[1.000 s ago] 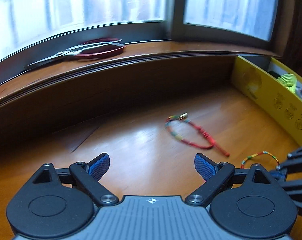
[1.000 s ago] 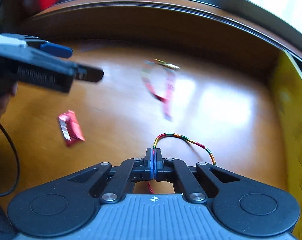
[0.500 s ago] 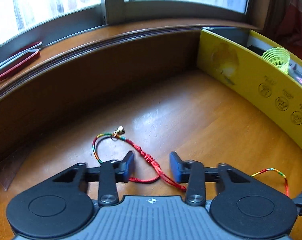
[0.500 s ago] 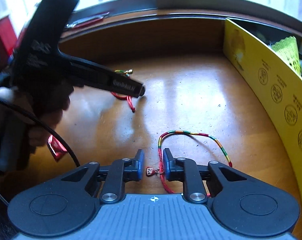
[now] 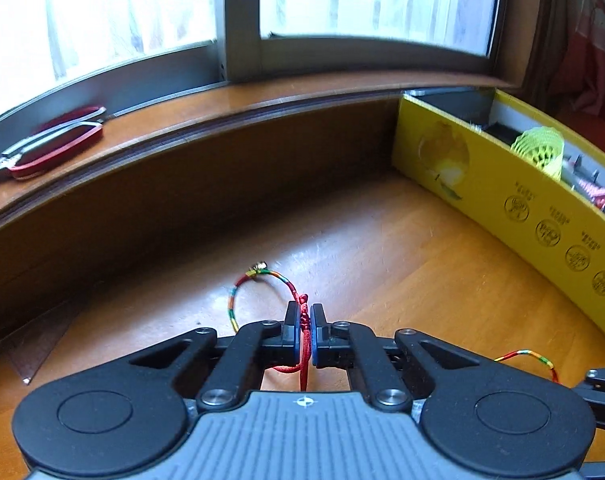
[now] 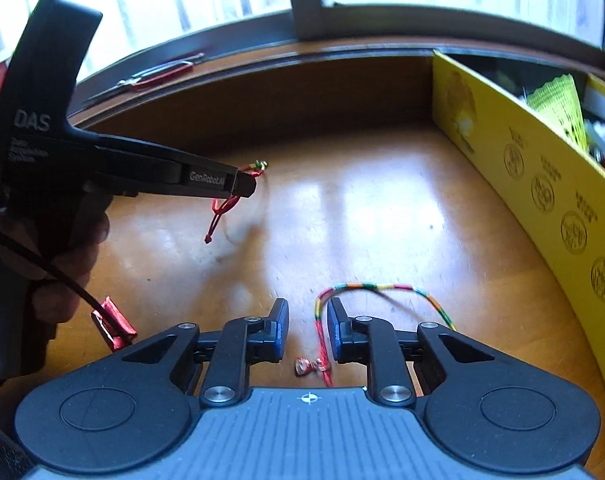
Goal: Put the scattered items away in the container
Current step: 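Grasp another part of the braided cord with the left gripper, then carry the braided cord with both grippers over the yellow box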
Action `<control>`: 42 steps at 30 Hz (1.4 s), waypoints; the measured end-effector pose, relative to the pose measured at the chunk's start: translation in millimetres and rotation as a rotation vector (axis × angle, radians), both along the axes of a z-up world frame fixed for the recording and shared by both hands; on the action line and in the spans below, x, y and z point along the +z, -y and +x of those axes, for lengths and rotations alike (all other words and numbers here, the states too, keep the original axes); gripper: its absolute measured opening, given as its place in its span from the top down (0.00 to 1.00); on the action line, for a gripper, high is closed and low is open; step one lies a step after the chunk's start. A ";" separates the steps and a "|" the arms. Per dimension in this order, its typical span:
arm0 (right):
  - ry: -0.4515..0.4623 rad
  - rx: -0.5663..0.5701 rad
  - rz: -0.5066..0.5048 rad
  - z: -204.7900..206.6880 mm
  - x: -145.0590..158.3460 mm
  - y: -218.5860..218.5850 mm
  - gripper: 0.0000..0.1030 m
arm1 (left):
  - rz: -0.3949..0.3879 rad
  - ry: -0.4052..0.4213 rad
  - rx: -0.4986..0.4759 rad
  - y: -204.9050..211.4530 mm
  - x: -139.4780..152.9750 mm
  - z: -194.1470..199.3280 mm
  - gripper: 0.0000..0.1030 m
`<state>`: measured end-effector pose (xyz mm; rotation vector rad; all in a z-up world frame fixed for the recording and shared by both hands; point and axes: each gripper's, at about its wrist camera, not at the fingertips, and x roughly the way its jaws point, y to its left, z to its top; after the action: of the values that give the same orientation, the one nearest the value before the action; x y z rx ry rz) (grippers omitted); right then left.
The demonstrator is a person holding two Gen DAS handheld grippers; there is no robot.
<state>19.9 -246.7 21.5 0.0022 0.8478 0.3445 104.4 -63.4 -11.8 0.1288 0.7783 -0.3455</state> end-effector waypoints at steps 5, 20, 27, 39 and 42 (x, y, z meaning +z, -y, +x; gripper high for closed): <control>-0.017 -0.026 -0.001 13.0 -9.0 -4.7 0.81 | -0.029 0.015 0.009 -10.7 14.2 -9.1 0.95; 0.050 -0.126 0.213 -0.7 35.4 21.3 0.96 | -0.081 0.133 -0.030 -18.3 62.3 -49.4 0.96; 0.143 -0.136 0.319 -11.9 70.1 42.8 0.96 | -0.106 0.171 -0.007 -11.9 80.7 -67.0 0.96; 0.209 -0.100 0.443 10.2 105.0 120.8 0.96 | -0.115 0.281 -0.020 67.9 125.9 -73.3 0.96; 0.234 -0.100 0.455 13.1 112.5 144.3 0.96 | -0.124 0.302 -0.055 101.1 133.8 -69.0 0.96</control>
<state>33.0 -390.9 134.1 0.4186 0.5219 0.4282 35.3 -164.4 122.0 0.0828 0.4541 -0.4142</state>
